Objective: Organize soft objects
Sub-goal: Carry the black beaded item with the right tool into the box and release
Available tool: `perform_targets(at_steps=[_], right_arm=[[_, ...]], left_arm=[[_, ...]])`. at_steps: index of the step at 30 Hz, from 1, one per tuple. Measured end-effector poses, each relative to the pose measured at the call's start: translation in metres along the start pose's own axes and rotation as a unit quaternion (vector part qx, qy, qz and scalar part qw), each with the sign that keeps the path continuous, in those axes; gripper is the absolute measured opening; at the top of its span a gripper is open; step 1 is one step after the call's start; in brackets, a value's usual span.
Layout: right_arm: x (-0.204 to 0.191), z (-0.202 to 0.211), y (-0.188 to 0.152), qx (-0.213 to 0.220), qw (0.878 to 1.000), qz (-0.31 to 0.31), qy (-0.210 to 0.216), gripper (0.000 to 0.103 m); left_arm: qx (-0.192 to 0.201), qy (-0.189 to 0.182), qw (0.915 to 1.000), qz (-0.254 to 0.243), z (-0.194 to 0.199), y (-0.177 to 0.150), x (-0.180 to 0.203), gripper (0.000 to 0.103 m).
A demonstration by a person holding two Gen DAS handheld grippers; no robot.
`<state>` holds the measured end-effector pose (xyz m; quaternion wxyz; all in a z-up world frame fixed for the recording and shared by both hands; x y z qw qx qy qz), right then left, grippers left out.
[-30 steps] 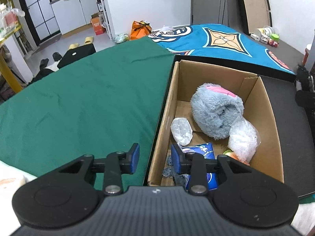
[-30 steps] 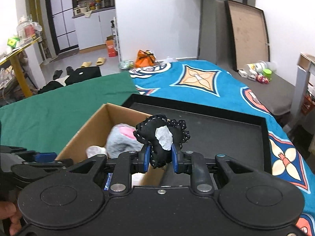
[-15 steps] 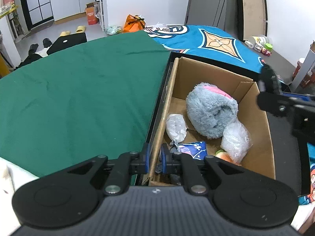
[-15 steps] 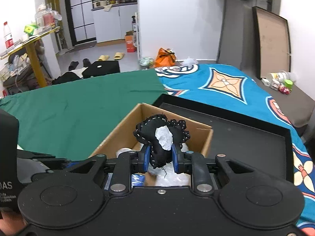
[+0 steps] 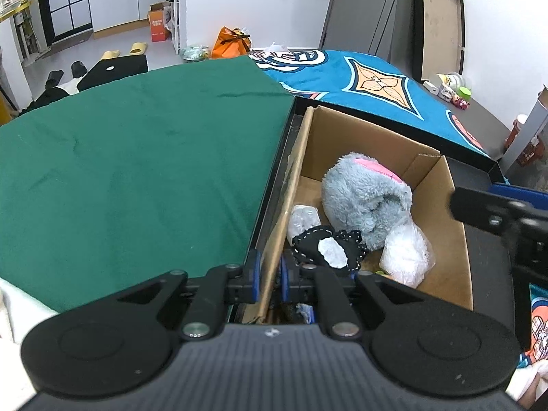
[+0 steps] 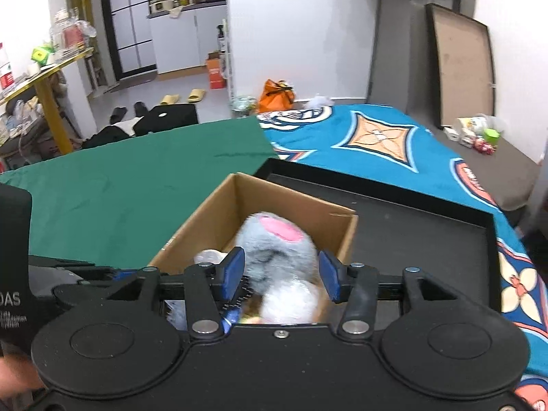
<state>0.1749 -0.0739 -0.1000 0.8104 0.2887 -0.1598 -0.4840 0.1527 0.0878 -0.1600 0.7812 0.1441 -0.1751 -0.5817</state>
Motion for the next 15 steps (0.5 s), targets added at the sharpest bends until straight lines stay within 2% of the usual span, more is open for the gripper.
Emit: perform_targets(at_steps=[11,15], right_arm=[[0.033,0.029,-0.018,0.002,0.999,-0.039,-0.027,0.055],[0.046,0.039,-0.027,0.001,0.998,-0.063,-0.028,0.059]], left_arm=[[-0.011,0.016,0.9991,-0.038,0.011,0.003,0.011,0.017],[-0.013,0.007,0.9995,-0.029,0.022,0.004,0.012,0.028]])
Point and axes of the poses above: each gripper's, at about its wrist camera, not at the fingertips, and z roughly against the way its jaws point, x to its right, y to its top, the point moved 1 cm from there along -z, roughly the way its jaws point, and after that the axes turned 10 degrees about -x, right-handed, at the moved point
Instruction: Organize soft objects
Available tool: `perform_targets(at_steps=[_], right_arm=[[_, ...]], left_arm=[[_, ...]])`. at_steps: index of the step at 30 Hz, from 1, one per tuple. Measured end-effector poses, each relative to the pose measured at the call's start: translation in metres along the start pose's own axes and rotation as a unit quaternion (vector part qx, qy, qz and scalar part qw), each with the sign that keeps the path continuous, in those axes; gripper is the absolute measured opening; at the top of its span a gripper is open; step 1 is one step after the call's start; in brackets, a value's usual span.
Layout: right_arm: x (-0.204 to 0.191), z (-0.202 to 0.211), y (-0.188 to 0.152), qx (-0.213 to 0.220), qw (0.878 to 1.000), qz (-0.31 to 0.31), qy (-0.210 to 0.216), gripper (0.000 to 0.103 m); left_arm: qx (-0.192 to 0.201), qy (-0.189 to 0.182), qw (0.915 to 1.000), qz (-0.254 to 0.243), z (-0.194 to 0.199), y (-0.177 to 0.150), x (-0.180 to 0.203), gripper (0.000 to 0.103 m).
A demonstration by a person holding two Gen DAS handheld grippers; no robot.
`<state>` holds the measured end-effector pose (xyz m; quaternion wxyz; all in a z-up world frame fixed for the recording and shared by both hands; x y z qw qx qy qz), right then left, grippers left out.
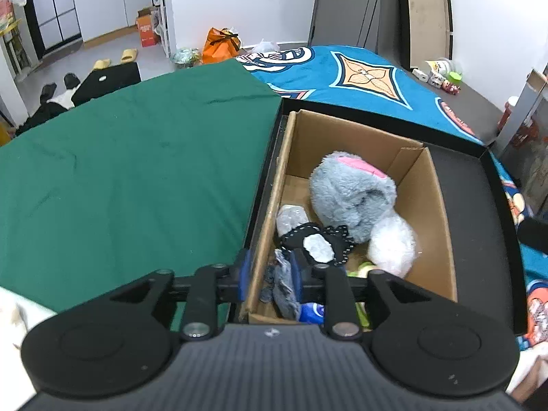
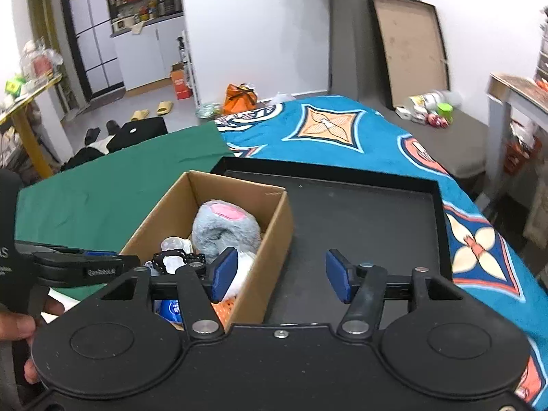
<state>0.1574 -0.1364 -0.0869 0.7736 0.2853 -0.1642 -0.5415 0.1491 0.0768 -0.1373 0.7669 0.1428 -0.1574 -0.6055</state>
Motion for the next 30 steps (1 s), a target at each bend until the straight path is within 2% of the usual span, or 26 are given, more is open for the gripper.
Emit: perform_targets(at_steps=[1,3,6,8,14,17,24,30], right_arm=[[0.004,0.003,-0.001,-0.001,1.000,-0.007,0.001,0.060],[0.010,0.007,-0.004,-0.002,1.000,-0.019,0.005,0.065],[0.019,0.015,-0.008,0.000,0.999,-0.036,0.008,0.074],[0.024,0.020,-0.010,0.003,0.999,-0.049,0.009,0.083],[0.042,0.039,-0.018,0.023,0.996,-0.081,0.004,0.103],[0.050,0.048,-0.024,0.026,0.995,-0.094,0.005,0.103],[0.070,0.067,-0.037,0.025,0.991,-0.131,0.013,0.103],[0.077,0.085,-0.045,0.026,0.990,-0.140,0.020,0.103]], left_arm=[[0.001,0.000,1.0000,0.002,0.005,0.000,0.001,0.031],[0.005,-0.002,1.0000,-0.006,0.013,0.002,0.007,0.043],[0.015,0.003,0.9996,-0.022,0.029,0.003,0.018,0.056],[0.021,0.000,0.9994,-0.029,0.037,0.004,0.024,0.065],[0.007,-0.001,0.9990,-0.045,0.054,0.005,0.039,0.072],[0.012,0.002,0.9986,-0.051,0.068,0.002,0.046,0.078],[0.031,-0.012,0.9970,-0.070,0.101,-0.010,0.065,0.101],[0.047,-0.022,0.9964,-0.068,0.129,-0.018,0.071,0.103]])
Point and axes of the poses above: each gripper's, at about its wrist camera, not at the fingertips, and z roughly against the way its jaws point, x to its right, y to its top, the point moved 1 cm from there along -z, roughly the way its jaws point, and after that the axes turned 10 degrees about -x, right-handed, at the moved point
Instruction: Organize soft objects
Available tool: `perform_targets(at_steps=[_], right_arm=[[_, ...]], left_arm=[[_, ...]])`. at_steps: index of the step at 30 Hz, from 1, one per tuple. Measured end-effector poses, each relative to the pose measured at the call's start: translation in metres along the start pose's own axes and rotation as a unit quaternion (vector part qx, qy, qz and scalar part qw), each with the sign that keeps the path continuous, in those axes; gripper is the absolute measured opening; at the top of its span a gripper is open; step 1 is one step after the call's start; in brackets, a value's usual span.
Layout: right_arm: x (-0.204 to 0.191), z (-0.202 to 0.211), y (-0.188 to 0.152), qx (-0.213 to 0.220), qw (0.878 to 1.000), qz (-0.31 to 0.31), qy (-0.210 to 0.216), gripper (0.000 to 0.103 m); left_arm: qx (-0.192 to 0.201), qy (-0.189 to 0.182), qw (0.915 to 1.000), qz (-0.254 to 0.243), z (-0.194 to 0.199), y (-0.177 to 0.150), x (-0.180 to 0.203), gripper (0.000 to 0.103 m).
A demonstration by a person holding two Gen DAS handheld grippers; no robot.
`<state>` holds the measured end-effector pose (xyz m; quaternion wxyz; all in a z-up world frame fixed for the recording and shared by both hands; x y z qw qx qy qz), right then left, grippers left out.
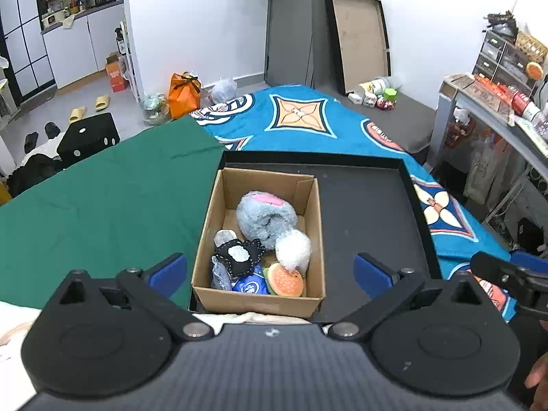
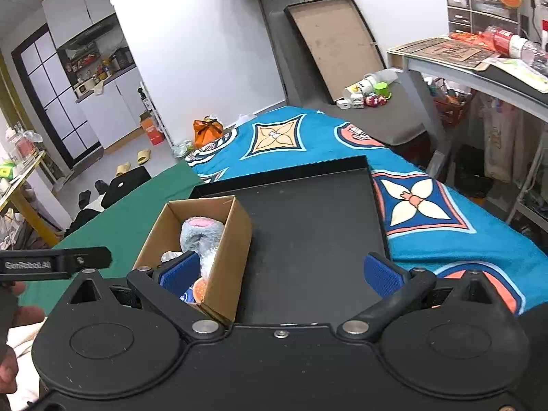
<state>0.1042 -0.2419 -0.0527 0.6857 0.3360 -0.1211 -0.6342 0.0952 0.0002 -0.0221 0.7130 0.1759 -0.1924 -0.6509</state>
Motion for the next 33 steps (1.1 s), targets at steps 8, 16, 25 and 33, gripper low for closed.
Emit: perform_targets(at_steps=[8,16,25,33], right_arm=[[0.007,0.024,-0.008,0.009,1.000,-0.012,-0.002,0.103],[0.002,0.053,-0.014,0.027,1.000,-0.007,-0.012,0.103],[-0.002,0.073,-0.025,0.037,0.999,-0.008,-0.030,0.103],[-0.006,0.090,-0.040,0.041,0.998,0.000,-0.051,0.103]], left_arm=[[0.010,-0.001,0.9999,-0.008,0.037,-0.011,0.007,0.103],[0.029,-0.007,0.9996,0.001,0.067,-0.024,0.004,0.103],[0.047,-0.006,0.9987,-0.019,0.091,-0.042,0.009,0.103],[0.056,-0.014,0.9980,-0.025,0.110,-0.057,0.011,0.103]])
Point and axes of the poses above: each gripper's, at about its wrist camera, not at the fingertips, and z roughly against the way its jaws point, x to its right, y to its top, the point moved 1 cm from there along -z, roughly the way its jaws point, and after that the axes turned 10 degrees about -x, right-handed, at the moved point
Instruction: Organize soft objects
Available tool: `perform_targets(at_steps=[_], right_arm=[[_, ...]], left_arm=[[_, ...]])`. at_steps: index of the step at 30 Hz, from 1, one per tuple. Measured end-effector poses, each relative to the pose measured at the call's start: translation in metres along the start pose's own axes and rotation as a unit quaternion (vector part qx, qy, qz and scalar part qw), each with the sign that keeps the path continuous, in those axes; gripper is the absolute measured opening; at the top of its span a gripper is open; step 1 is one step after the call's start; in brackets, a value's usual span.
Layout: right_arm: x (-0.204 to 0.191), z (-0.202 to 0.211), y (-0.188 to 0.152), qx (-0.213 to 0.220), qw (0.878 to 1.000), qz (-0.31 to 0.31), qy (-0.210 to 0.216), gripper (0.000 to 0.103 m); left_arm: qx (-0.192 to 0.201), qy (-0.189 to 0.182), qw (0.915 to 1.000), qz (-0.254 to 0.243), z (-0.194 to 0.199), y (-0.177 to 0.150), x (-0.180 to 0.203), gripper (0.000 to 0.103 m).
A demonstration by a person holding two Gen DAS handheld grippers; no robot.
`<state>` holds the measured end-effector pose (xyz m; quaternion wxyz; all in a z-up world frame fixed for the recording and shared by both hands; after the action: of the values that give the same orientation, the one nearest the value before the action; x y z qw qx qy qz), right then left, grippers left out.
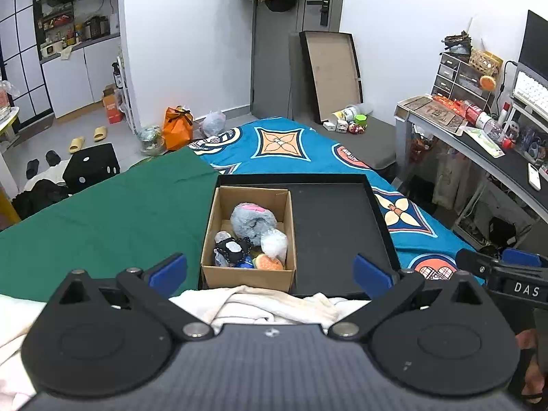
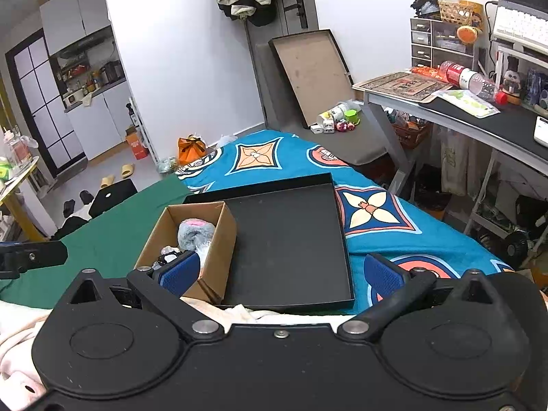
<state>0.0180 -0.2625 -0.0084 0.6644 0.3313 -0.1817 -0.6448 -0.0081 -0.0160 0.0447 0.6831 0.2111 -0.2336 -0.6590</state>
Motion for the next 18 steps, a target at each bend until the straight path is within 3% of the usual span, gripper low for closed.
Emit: perform_targets(at_steps=[12,18], right_arm=[[0.000,0.025,-0.007,0.009,1.000,0.005,-0.020,0.103],[-0.002,0.030,-0.009,0.011,1.000,0.010,-0.009,0.103]], left_arm=[[0.012,0.000,0.9999,-0.006,0.021,-0.014,0.011,0.103],[0.015,0.011,0.9997,-0.014,0.025,-0.019,0.017,0.103]])
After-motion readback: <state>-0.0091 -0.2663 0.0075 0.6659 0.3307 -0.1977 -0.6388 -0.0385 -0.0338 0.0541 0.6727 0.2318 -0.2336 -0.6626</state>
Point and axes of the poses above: each gripper's, at about its wrist camera, not at the fingertips, and z roughly against the way its jaws point, x to its right, y to its top, the point moved 1 cm from there along -z, roughly the way its jaws point, and after that the axes turned 10 degrees about -x, right-handed, at the moved point
